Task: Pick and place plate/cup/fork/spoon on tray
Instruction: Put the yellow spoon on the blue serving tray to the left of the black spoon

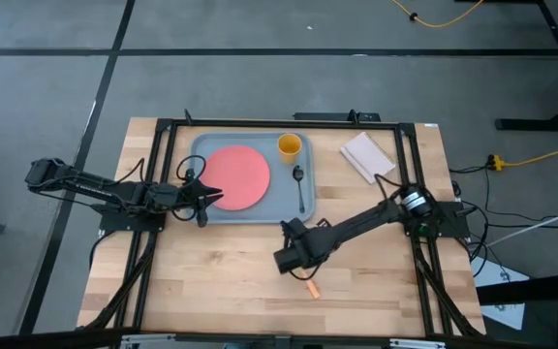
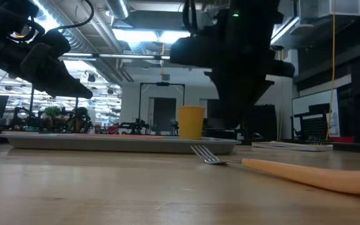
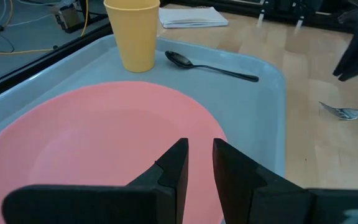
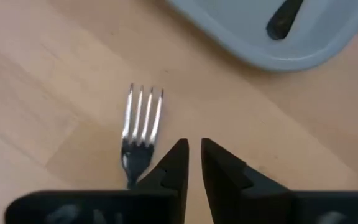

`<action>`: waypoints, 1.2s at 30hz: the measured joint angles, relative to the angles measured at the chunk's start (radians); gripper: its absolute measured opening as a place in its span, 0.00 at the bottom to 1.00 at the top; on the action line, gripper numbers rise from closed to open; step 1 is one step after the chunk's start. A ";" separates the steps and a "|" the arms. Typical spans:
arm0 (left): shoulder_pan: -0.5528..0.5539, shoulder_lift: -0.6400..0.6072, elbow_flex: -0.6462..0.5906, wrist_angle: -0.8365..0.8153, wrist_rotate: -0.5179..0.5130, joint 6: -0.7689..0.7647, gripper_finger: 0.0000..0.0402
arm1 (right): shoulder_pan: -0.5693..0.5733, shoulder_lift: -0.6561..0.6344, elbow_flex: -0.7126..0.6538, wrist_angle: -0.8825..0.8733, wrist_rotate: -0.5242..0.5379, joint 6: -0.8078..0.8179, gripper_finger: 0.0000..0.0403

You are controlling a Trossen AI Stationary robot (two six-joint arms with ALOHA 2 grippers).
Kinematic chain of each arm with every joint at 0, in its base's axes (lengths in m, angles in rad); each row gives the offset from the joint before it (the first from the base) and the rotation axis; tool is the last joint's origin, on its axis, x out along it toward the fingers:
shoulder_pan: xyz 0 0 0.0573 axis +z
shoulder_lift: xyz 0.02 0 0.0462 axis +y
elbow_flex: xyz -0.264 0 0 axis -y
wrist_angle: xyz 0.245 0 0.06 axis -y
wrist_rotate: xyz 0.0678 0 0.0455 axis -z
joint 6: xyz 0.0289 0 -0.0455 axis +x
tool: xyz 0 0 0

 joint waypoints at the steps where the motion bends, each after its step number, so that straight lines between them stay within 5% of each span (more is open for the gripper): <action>1: 0.000 0.000 0.000 0.000 0.000 0.000 0.17 | 0.003 0.014 0.023 -0.019 0.002 0.023 0.12; 16: 0.000 0.000 0.000 0.000 0.000 0.000 0.17 | 0.109 0.062 0.050 0.027 -0.055 0.198 0.31; 25: 0.000 0.000 0.000 0.000 0.000 0.000 0.17 | 0.111 0.118 0.050 0.052 -0.081 0.197 0.34; 30: 0.000 0.000 0.000 0.000 0.000 0.000 0.17 | 0.102 0.118 0.050 0.058 -0.133 0.197 0.28; 36: 0.000 0.000 0.000 0.000 0.000 0.000 0.17 | 0.077 0.119 0.050 0.084 -0.159 0.196 0.08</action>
